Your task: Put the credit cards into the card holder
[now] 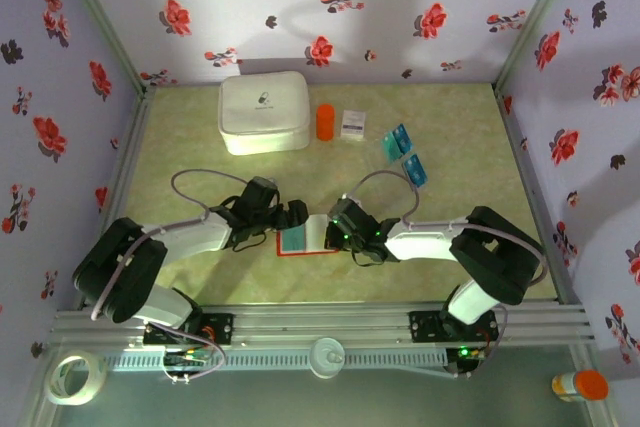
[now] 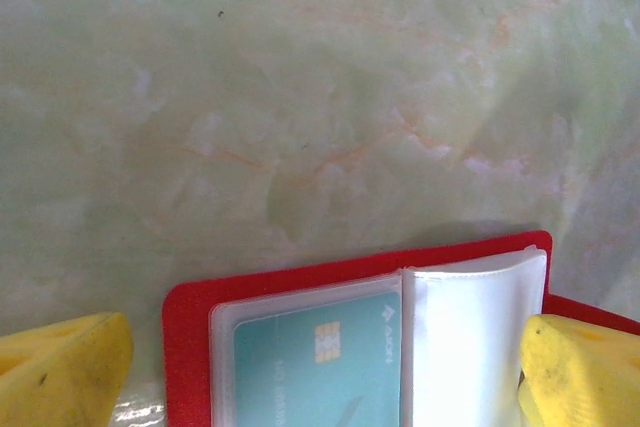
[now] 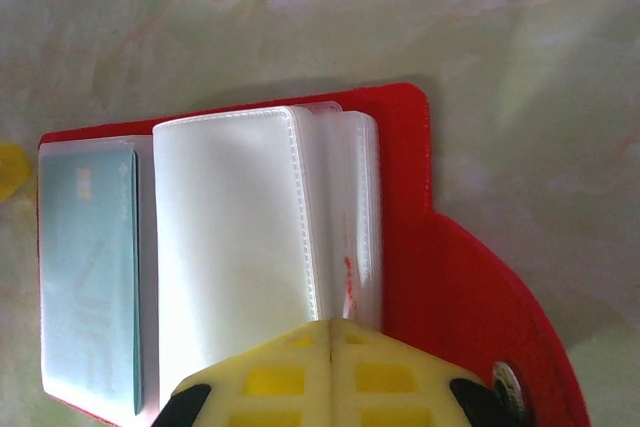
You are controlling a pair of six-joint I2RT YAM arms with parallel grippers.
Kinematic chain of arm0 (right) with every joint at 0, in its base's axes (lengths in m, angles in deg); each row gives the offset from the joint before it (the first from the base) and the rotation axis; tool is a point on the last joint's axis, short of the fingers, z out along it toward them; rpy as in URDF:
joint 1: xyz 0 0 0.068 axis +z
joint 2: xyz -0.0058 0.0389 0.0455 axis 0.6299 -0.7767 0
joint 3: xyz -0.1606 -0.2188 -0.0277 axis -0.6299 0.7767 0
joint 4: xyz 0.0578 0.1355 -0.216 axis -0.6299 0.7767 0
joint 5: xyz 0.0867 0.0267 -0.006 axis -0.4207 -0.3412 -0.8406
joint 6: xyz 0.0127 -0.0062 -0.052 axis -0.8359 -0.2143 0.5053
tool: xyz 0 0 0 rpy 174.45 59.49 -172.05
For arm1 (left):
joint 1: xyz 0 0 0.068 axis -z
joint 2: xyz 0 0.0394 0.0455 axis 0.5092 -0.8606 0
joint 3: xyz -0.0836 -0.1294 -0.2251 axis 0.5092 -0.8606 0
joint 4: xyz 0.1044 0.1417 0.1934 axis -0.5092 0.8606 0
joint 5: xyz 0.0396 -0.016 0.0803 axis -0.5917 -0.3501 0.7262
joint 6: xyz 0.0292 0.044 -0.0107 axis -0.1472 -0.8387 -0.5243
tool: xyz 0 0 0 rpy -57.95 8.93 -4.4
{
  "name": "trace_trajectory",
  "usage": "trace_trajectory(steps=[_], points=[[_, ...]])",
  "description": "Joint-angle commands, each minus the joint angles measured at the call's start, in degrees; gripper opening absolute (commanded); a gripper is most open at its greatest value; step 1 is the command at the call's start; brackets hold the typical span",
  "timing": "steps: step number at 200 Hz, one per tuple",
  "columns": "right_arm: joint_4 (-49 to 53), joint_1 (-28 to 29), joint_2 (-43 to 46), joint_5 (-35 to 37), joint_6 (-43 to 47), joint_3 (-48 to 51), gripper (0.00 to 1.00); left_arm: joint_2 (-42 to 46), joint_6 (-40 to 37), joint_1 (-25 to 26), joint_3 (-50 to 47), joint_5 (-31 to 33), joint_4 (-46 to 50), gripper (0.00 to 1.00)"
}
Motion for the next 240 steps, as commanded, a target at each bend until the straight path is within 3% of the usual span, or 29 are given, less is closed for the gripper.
trace_trajectory(steps=[1, 87, 153, 198, 240], points=[[0.57, 0.17, -1.91, -0.44, -1.54, 1.51, 0.00, -1.47, 1.22, 0.76, 0.69, -0.64, -1.26, 1.00], [-1.10, 0.29, -2.42, -0.91, -2.44, 2.53, 0.00, -2.72, 1.22, 2.39, 2.62, -1.68, -1.61, 1.00], [-1.73, 0.33, -2.57, -0.76, -2.90, 3.51, 0.00, 3.58, 2.04, 2.44, 1.30, -2.16, -2.11, 1.00], [-2.29, 0.32, -3.06, -0.95, -3.23, 3.93, 0.00, 6.51, 5.21, 2.74, -0.05, -5.11, -7.76, 1.00], [-2.53, 0.28, -2.82, -1.21, -3.35, 3.96, 0.00, 3.61, 8.48, 5.18, 1.08, -7.08, -13.76, 1.00]])
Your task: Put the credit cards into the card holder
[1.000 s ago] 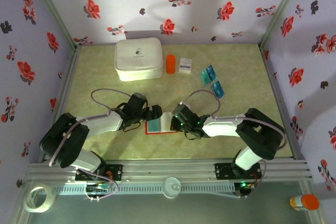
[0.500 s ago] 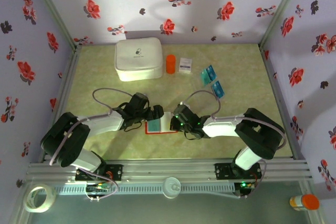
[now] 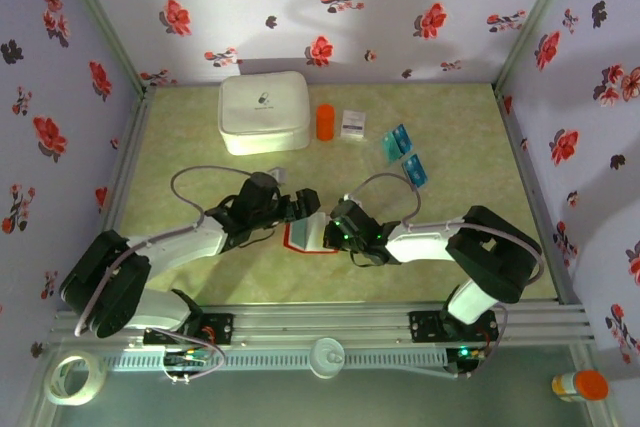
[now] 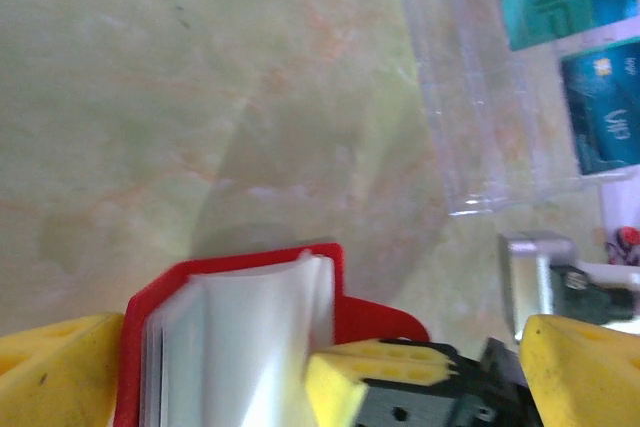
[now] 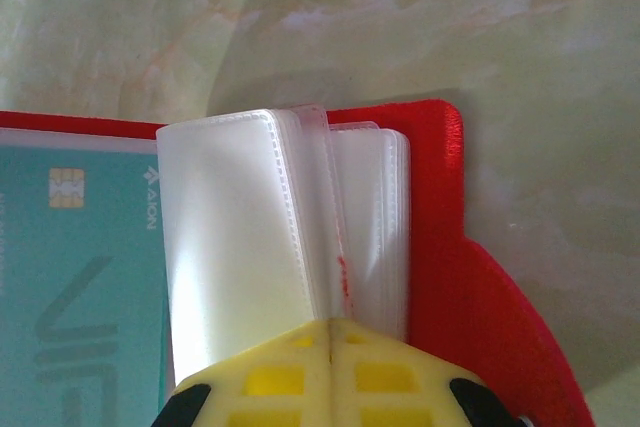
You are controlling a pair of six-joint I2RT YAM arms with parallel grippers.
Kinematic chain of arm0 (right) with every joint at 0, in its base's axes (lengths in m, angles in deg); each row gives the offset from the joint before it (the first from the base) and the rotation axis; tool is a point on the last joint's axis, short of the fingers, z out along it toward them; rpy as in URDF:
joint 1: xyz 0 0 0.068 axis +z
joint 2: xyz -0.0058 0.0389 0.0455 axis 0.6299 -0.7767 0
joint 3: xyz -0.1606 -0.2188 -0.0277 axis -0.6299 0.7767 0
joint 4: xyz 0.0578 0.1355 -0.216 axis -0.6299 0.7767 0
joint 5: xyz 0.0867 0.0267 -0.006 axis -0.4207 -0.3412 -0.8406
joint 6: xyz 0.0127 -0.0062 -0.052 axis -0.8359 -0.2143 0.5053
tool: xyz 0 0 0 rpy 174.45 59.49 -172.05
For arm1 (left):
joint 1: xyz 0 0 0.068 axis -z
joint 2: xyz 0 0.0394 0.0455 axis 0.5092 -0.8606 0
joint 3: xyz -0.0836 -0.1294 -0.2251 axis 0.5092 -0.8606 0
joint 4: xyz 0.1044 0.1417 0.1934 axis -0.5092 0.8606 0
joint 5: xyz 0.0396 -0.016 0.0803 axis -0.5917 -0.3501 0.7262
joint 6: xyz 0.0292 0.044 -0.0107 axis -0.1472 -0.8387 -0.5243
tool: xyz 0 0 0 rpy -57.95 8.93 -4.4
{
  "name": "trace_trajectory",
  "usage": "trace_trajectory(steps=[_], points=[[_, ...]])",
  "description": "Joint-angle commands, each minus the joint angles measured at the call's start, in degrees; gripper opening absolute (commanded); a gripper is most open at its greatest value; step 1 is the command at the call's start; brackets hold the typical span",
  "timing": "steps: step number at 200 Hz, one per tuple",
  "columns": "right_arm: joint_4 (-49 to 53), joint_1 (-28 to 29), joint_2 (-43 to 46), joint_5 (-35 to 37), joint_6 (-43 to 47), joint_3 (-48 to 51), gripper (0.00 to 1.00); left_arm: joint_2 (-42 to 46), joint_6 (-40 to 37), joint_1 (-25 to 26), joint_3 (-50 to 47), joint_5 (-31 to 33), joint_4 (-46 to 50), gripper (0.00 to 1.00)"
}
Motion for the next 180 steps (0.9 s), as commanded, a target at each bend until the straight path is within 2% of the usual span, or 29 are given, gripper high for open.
trace_trajectory(steps=[1, 26, 80, 108, 116, 135, 147, 180], points=[[3.70, 0.31, -1.97, -0.79, -0.78, 1.88, 0.00, -1.83, 3.16, 1.65, 0.26, -2.71, -5.79, 1.00], [5.51, 0.25, 0.77, -1.48, 0.37, 1.01, 0.00, -3.04, 4.37, 2.44, 0.32, -2.72, -8.01, 1.00], [17.15, -0.93, 15.93, 2.45, 3.30, -0.50, 0.04, -3.38, 4.89, 2.44, -0.24, -2.45, -8.59, 1.00], [21.04, -1.97, 19.87, 4.56, 4.03, 0.33, 0.04, -3.50, 4.93, 2.44, -0.40, -2.45, -8.86, 1.00], [21.24, -2.32, 19.96, 4.58, 4.18, 0.59, 0.07, -3.46, 4.91, 2.44, -0.41, -2.45, -8.86, 1.00], [20.50, -2.64, 18.60, 4.28, 4.59, 0.69, 0.25, -3.46, 4.91, 2.57, -0.42, -2.45, -8.82, 1.00], [19.80, -2.79, 17.03, 4.27, 4.88, 0.39, 0.32, -3.46, 4.91, 2.57, -0.35, -2.45, -8.63, 1.00], [18.44, -4.17, 12.76, 5.32, 5.94, -1.00, 0.34, -3.54, 4.81, 2.61, -0.23, -2.45, -8.42, 1.00]])
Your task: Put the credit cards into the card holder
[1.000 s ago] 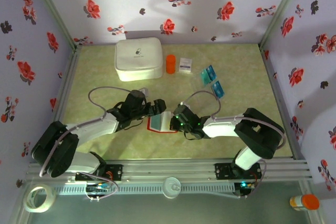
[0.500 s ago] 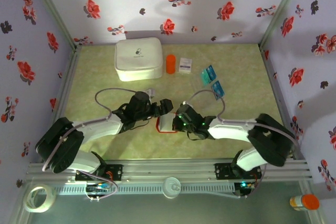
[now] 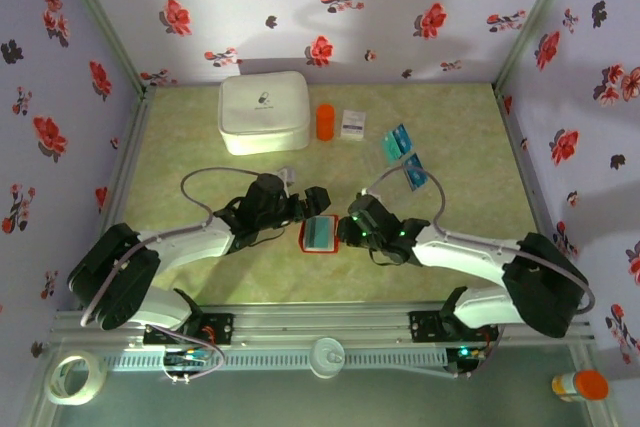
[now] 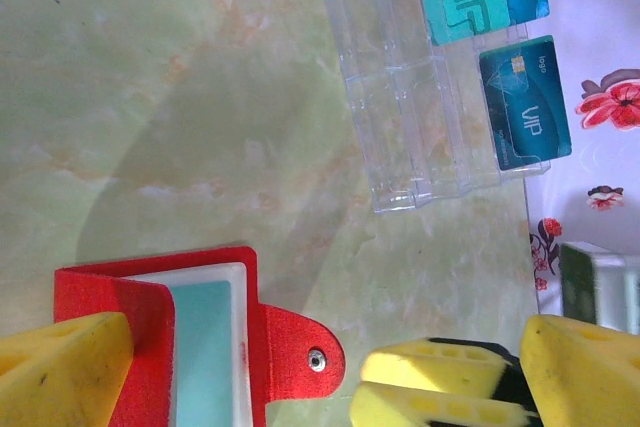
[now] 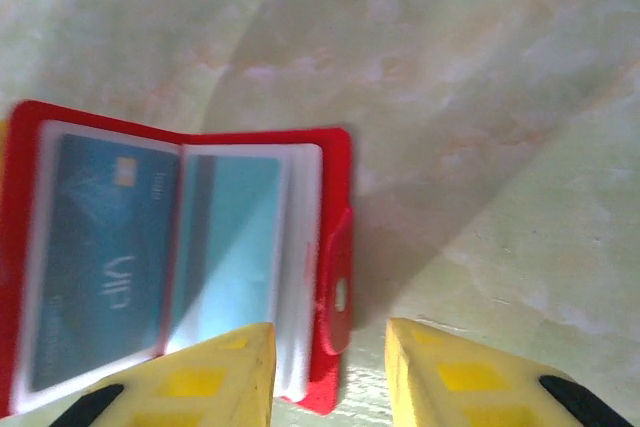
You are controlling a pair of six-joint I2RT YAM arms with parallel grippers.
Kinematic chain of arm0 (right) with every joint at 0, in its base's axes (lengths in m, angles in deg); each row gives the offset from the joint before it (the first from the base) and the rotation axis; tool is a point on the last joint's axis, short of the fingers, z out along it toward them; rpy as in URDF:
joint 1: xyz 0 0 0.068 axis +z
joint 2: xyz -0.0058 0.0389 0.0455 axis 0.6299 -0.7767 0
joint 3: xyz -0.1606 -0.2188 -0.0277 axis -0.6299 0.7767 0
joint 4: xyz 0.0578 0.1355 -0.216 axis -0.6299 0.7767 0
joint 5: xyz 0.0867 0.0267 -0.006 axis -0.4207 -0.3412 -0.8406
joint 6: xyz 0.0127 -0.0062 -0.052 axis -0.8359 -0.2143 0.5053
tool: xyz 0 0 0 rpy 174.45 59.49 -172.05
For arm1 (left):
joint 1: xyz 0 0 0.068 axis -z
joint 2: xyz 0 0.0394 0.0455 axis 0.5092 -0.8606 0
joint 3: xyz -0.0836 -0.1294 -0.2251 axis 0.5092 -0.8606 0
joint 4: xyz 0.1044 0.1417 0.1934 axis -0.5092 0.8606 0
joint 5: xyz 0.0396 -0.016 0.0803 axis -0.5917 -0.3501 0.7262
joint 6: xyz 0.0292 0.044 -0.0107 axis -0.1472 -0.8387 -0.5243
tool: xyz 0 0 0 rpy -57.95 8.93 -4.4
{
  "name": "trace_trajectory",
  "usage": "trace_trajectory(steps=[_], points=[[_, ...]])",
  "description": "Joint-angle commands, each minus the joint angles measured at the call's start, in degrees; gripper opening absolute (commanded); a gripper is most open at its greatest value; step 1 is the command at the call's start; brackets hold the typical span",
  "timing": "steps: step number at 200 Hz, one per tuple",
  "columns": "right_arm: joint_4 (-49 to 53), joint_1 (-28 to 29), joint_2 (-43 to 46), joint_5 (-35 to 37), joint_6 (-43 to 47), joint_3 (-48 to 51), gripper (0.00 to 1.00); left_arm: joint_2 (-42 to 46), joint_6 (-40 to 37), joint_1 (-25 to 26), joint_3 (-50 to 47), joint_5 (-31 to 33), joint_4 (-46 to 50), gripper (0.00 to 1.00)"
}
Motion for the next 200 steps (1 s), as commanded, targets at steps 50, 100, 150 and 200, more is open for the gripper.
trace_trajectory(steps=[50, 100, 150, 200], points=[[-4.04, -5.09, -4.89, -0.08, 2.79, -0.56, 0.15, -1.05, 0.50, 0.92, 0.31, -0.81, -0.39, 1.00], [-7.53, -5.79, -5.25, -2.98, 2.50, 1.05, 0.02, -3.89, 0.96, 3.70, 3.39, -0.28, -0.65, 1.00], [-8.39, -5.72, -3.75, -4.16, 1.57, 2.15, 0.05, -10.15, 1.52, 6.44, 6.72, 0.82, -1.86, 1.00], [-1.74, -7.18, 6.78, -2.33, 1.49, 5.66, 0.13, -13.52, 3.01, 7.26, 3.15, 3.79, -4.97, 1.00]])
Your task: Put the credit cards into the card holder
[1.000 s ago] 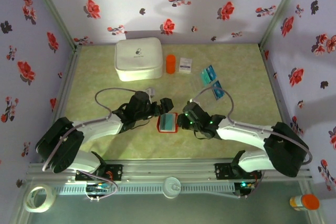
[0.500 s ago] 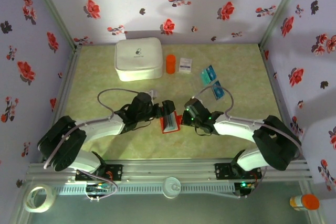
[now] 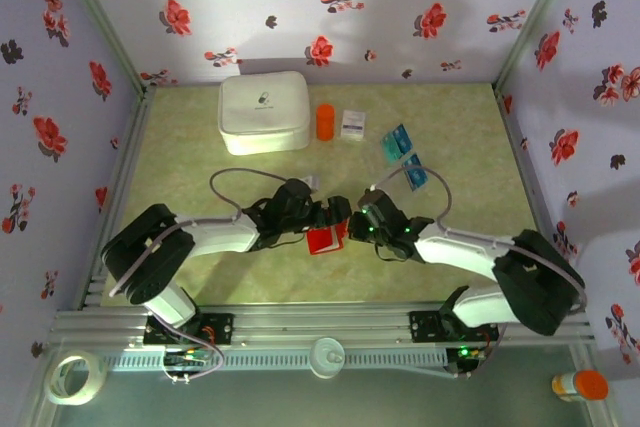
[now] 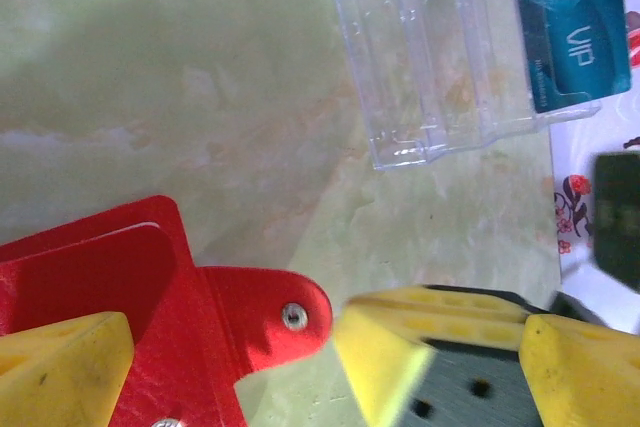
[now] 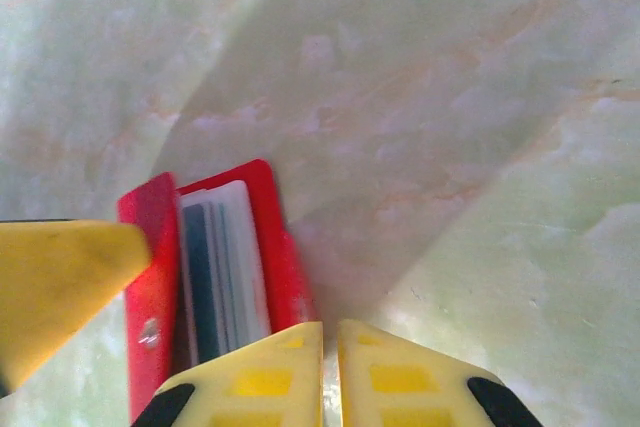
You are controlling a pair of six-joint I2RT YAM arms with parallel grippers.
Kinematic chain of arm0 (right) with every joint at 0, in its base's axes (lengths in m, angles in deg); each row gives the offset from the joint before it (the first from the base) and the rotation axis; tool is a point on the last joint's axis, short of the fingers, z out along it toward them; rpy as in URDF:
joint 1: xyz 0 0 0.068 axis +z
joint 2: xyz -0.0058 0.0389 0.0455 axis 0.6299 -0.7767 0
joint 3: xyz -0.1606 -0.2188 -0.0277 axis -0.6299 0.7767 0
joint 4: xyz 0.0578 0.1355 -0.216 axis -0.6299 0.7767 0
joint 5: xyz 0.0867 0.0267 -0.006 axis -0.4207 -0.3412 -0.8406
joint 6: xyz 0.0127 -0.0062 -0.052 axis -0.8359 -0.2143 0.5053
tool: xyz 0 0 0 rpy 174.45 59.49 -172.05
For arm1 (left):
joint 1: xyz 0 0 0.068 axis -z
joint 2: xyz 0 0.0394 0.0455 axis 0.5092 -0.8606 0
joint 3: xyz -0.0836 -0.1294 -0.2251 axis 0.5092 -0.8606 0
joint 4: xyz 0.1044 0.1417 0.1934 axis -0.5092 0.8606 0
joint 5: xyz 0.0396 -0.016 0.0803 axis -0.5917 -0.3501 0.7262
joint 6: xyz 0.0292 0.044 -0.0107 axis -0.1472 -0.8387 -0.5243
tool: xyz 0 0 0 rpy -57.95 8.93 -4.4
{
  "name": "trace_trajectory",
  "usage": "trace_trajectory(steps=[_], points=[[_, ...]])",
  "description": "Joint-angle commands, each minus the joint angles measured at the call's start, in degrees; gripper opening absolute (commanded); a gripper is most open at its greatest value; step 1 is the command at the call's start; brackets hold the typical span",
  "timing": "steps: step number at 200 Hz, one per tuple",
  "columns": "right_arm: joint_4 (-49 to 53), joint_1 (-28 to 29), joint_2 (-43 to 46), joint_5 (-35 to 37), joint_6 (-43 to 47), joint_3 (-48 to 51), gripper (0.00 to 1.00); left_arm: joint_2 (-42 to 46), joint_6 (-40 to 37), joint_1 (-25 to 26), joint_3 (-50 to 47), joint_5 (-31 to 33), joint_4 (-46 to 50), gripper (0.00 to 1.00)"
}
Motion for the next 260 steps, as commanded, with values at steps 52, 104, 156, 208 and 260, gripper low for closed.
trace_trajectory(steps=[52, 104, 156, 208, 260], points=[[7.90, -1.95, 15.48, 0.66, -1.47, 4.47, 0.14, -0.66, 1.42, 1.06, -4.26, 4.98, -1.36, 1.00], [6.63, -0.91, 18.29, -4.58, -1.30, 3.44, 0.14, 3.60, -3.10, -1.99, 3.16, 3.01, 9.46, 1.00], [7.68, 8.16, 9.79, -2.03, 1.23, -6.09, 0.13, 4.62, -4.30, -7.08, 6.58, -0.06, 11.24, 1.00], [7.32, 15.66, -7.74, -3.11, 4.08, -20.17, 0.12, 7.96, -7.09, -16.63, 9.19, -1.79, 18.21, 1.00], [11.19, 15.36, -19.48, -0.90, 6.69, -27.43, 0.07, 13.88, -8.17, -24.37, 6.43, -1.88, 24.05, 1.00]])
